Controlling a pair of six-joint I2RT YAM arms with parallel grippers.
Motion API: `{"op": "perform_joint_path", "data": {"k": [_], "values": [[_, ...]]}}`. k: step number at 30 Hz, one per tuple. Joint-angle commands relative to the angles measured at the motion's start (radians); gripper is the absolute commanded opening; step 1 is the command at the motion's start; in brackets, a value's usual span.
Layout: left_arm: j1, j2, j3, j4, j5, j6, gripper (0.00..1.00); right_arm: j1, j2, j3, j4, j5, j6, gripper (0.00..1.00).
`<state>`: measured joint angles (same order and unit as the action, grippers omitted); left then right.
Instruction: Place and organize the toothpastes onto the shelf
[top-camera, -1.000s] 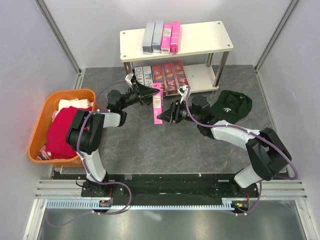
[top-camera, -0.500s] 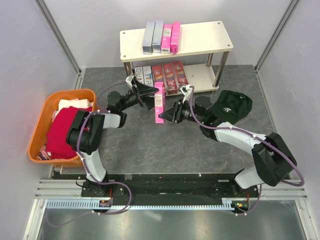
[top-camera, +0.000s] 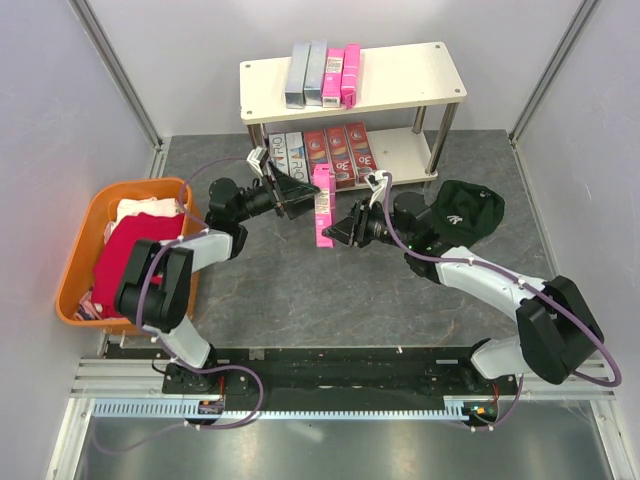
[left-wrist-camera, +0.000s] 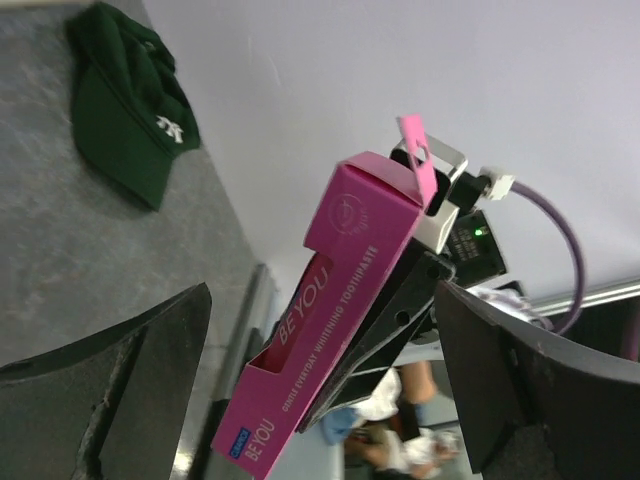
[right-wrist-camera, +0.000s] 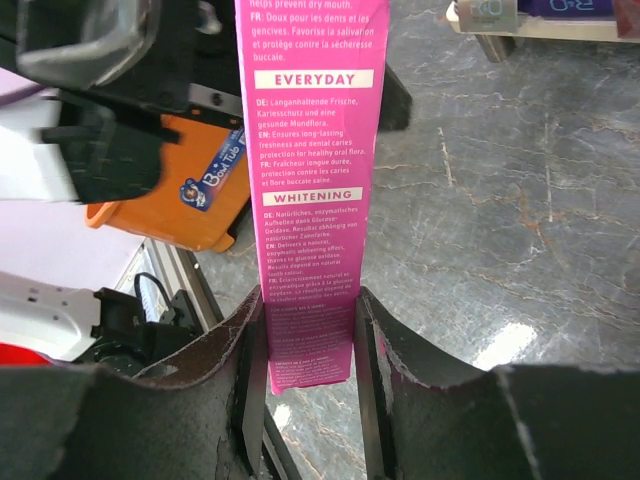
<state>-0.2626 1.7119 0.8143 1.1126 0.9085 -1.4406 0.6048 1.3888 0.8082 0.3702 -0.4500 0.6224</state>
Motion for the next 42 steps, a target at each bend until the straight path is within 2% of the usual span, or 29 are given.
{"op": "perform_joint_path", "data": {"k": [1,6,9,14,15,18,20,32,42], "values": [[-0.001,-0.162,0.039,-0.452,-0.092,0.450,1.00,0.000,-0.045,0.039,0.009,0.020,-0.039,0.27],[-0.001,-0.244,0.130,-0.880,-0.251,0.702,1.00,0.001,-0.059,0.060,-0.049,0.036,-0.070,0.28],[-0.001,-0.290,0.169,-1.035,-0.373,0.833,1.00,0.001,-0.066,0.066,-0.071,0.045,-0.082,0.27],[-0.001,-0.342,0.204,-1.223,-0.587,0.982,1.00,0.001,-0.080,0.075,-0.089,0.050,-0.092,0.27],[-0.001,-0.353,0.216,-1.258,-0.691,0.994,1.00,0.003,-0.083,0.081,-0.099,0.056,-0.096,0.28],[-0.001,-0.357,0.243,-1.361,-0.856,1.045,1.00,0.001,-0.094,0.094,-0.119,0.068,-0.112,0.27],[-0.001,-0.357,0.255,-1.407,-0.901,1.066,1.00,0.001,-0.097,0.105,-0.135,0.073,-0.122,0.28],[-0.001,-0.344,0.246,-1.399,-0.847,1.056,1.00,0.001,-0.140,0.206,-0.205,0.112,-0.184,0.28],[-0.001,-0.354,0.230,-1.395,-0.807,1.045,1.00,0.000,-0.137,0.452,-0.284,0.221,-0.251,0.29]]}}
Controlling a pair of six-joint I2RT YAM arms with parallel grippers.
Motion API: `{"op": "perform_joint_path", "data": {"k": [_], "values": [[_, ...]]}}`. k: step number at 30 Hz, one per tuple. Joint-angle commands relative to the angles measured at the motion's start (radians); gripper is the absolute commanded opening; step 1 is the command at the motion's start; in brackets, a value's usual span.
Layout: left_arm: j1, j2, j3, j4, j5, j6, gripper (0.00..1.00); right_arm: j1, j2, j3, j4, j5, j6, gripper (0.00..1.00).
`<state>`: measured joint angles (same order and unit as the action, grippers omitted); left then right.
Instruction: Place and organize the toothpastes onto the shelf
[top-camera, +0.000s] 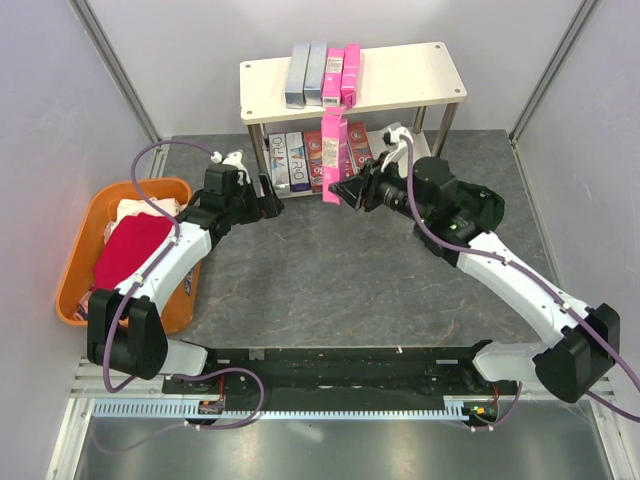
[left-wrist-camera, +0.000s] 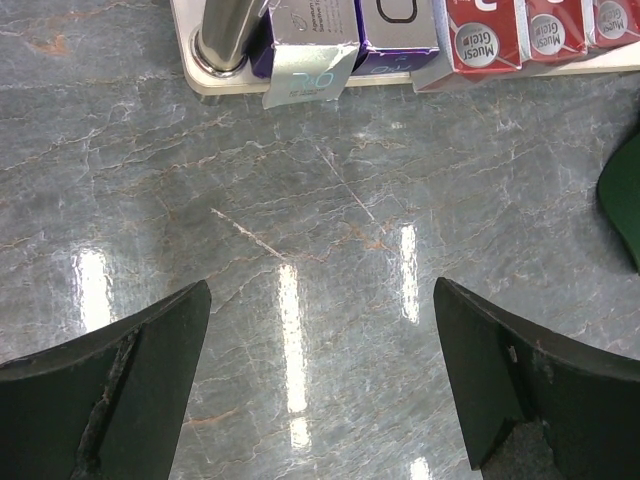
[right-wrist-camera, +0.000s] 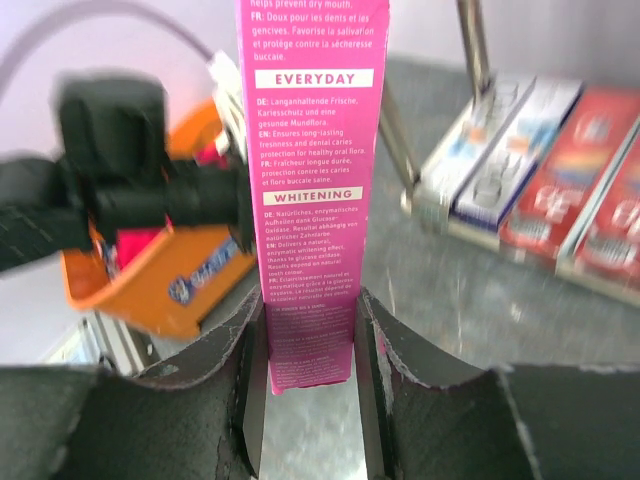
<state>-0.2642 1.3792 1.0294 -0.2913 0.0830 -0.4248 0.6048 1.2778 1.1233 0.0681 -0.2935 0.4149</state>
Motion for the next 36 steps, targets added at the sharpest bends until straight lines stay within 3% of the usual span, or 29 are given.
{"op": "perform_joint_path", "data": {"k": [1,12,25,36], "values": [[0.000,-0.025,0.014,0.009,0.023,0.029,1.00,0.000,-0.012,0.159,0.012,0.066,-0.057,0.29],[0.000,-0.017,0.005,0.024,0.052,0.027,1.00,-0.049,0.159,0.547,-0.163,0.109,-0.120,0.30],[0.000,-0.014,-0.002,0.026,0.081,0.031,1.00,-0.206,0.413,1.035,-0.434,0.063,-0.119,0.29],[0.000,0.009,0.008,0.023,0.104,0.032,1.00,-0.342,0.589,1.267,-0.524,0.031,-0.102,0.29]]}}
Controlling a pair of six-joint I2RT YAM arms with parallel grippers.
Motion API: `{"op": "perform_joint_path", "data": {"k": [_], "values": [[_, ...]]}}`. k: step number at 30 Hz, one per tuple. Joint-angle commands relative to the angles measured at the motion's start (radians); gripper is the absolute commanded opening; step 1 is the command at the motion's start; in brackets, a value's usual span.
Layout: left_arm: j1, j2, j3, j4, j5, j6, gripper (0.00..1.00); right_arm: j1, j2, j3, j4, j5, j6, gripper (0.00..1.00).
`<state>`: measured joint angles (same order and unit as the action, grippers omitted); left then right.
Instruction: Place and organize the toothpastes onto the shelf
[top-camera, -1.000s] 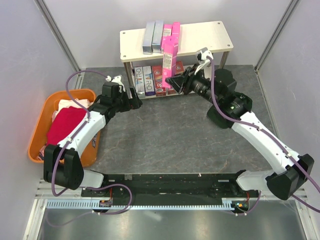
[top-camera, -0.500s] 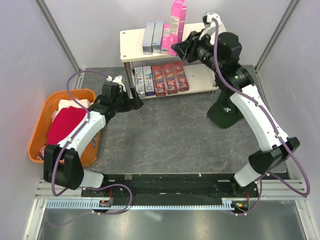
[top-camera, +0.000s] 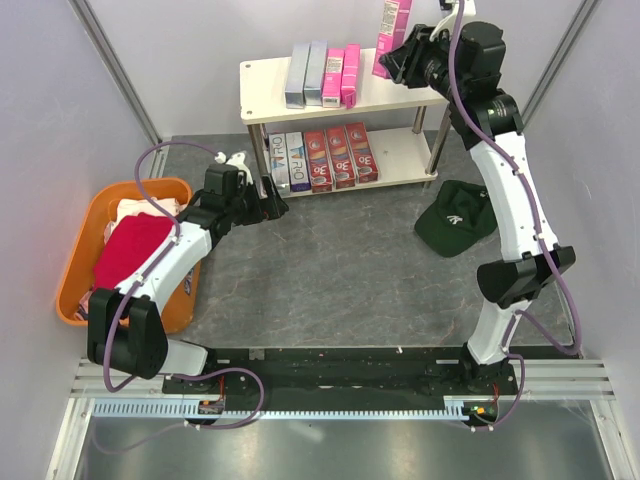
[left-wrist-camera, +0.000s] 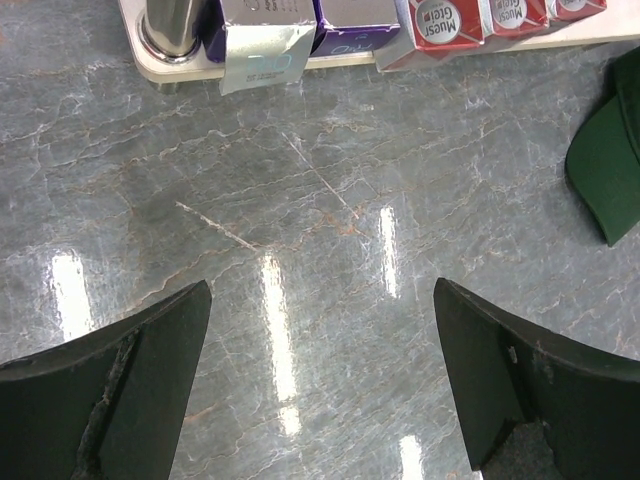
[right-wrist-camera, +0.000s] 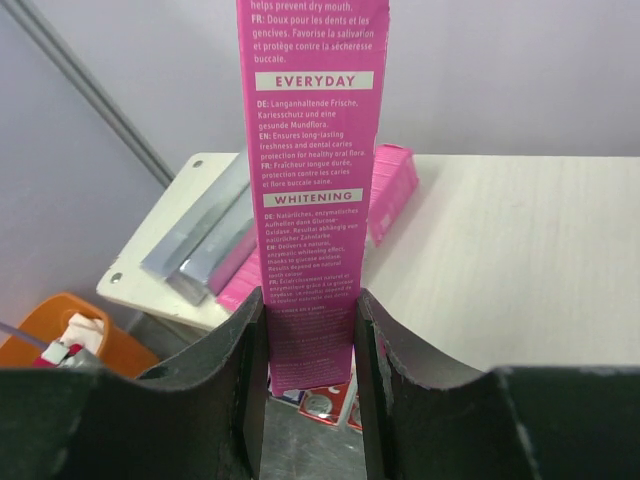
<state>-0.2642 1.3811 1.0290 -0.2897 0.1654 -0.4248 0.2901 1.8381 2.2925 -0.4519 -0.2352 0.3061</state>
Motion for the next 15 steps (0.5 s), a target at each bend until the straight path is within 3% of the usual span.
{"op": "perform_joint_path", "data": {"k": [1,15], "values": [[0.000,0.007,0.006,0.021,0.025,0.029,1.00,-0.032,0.039,0.119,-0.008,-0.038,0.010,0.29],[0.000,0.052,0.016,0.027,0.056,0.018,1.00,-0.049,0.147,0.136,0.005,-0.142,0.100,0.29]]}}
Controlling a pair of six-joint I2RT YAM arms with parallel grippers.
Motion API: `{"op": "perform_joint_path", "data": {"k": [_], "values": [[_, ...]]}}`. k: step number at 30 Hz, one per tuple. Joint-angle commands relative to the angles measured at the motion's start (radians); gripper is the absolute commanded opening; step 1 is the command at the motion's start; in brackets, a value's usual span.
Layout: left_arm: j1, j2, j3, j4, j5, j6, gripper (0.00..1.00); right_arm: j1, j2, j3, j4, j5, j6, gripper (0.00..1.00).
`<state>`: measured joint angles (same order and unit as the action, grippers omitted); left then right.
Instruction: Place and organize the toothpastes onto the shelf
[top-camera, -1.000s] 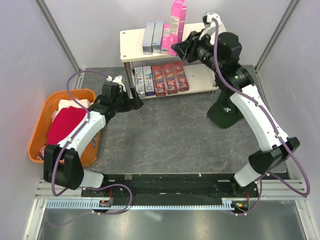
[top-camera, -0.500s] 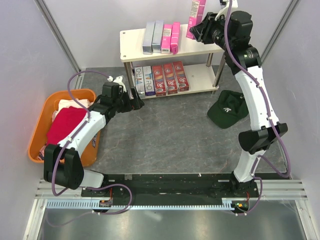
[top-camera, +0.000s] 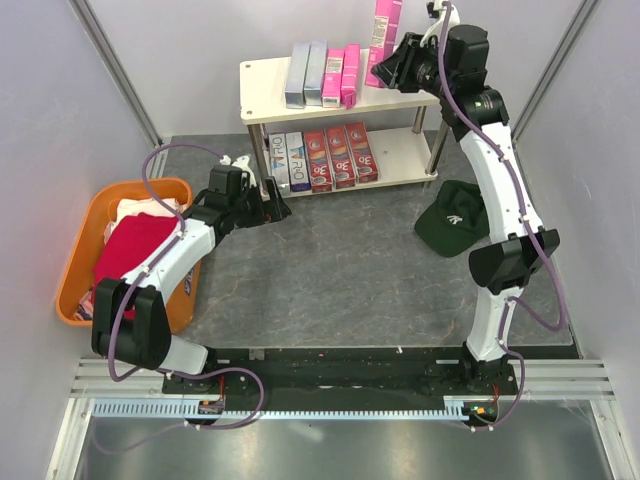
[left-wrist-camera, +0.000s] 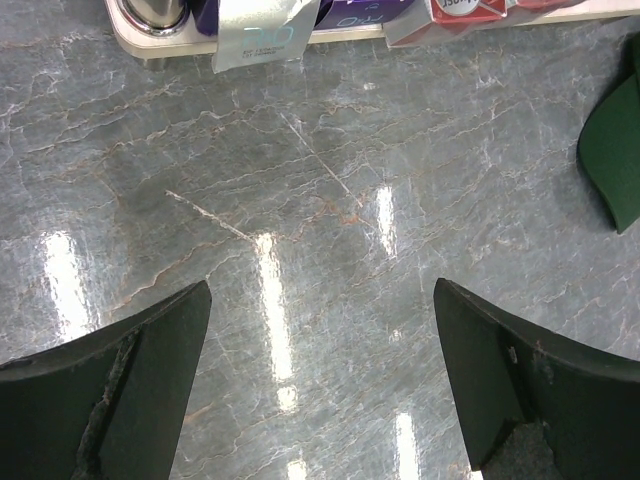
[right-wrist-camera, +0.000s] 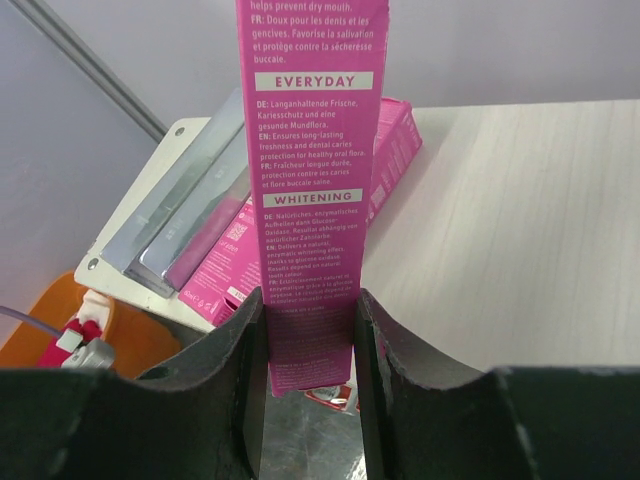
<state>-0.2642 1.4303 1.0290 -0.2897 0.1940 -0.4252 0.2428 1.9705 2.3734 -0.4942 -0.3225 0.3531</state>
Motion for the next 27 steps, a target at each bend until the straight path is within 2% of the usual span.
{"op": "perform_joint_path", "data": {"k": [1,16,20,22,24,27], "values": [[0.000,0.002,0.014,0.030,0.027,0.017,1.00,0.000,0.025,0.056,0.049,-0.062,0.058,0.29],[0.000,0.007,0.000,0.032,0.022,0.017,1.00,0.000,0.057,0.040,0.045,-0.109,0.136,0.37],[0.000,0.009,-0.003,0.032,0.022,0.017,1.00,-0.002,0.057,0.043,0.025,-0.101,0.141,0.46],[0.000,0.009,-0.004,0.030,0.024,0.017,1.00,-0.005,0.059,0.047,0.014,-0.090,0.136,0.61],[0.000,0.009,-0.006,0.032,0.022,0.017,1.00,-0.010,0.060,0.047,0.013,-0.084,0.136,0.65],[0.000,0.005,-0.009,0.030,0.021,0.017,1.00,-0.016,0.062,0.043,0.011,-0.072,0.136,0.78]]}}
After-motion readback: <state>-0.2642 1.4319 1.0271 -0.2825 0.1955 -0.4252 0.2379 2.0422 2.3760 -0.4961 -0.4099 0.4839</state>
